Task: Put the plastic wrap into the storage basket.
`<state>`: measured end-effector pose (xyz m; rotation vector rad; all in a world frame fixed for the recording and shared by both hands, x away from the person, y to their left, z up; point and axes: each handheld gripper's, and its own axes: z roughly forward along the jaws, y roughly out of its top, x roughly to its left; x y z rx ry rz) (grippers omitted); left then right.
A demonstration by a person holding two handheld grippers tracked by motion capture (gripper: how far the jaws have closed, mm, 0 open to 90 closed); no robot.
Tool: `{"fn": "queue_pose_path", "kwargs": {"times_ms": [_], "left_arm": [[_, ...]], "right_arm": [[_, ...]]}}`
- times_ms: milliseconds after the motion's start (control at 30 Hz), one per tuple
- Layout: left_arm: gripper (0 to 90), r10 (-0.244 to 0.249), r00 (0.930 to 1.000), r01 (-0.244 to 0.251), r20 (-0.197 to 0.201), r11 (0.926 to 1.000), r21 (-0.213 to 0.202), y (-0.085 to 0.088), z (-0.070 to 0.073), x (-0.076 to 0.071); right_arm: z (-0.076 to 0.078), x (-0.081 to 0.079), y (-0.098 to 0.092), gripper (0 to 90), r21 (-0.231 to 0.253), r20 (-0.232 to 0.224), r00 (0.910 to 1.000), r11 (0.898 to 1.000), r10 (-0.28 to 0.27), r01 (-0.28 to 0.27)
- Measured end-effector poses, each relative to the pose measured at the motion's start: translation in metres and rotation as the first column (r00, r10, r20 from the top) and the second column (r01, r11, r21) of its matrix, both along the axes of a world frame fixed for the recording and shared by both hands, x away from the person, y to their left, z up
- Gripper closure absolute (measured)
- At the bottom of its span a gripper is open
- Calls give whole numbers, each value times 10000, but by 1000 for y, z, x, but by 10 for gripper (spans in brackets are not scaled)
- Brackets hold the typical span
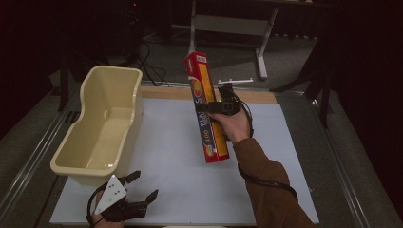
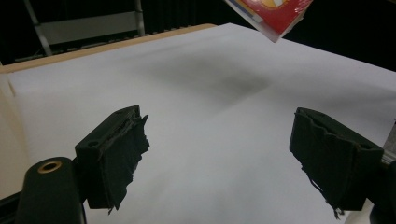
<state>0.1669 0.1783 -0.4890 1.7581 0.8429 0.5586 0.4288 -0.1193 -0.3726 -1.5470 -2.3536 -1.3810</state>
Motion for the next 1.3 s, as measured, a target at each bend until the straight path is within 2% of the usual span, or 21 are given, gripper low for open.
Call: {"fn": "queue_pose_path", "kwargs": {"times_ms": [267,867,1133,1300], "left_arm": [[179,-138,9999,138,-12,9999,45,-4,-1,-1],[180,-423,9991,423,9,9991,-16,-11,-2,-2],[180,-383,9993,383,41,9992,-90,-8,-2,-3],[180,-373,9993,373,30,9993,-86,-9,-2,-3]], "right_arm": [[5,1,31,425,-295,86,9992,9988,400,-397],[29,-1,84,425,-29,121,9969,9970,774,-773],[38,-4,112,424,242,52,9929,9926,1190,-1191],[42,-4,126,423,878,-313,9912,9882,1288,-1256]]}}
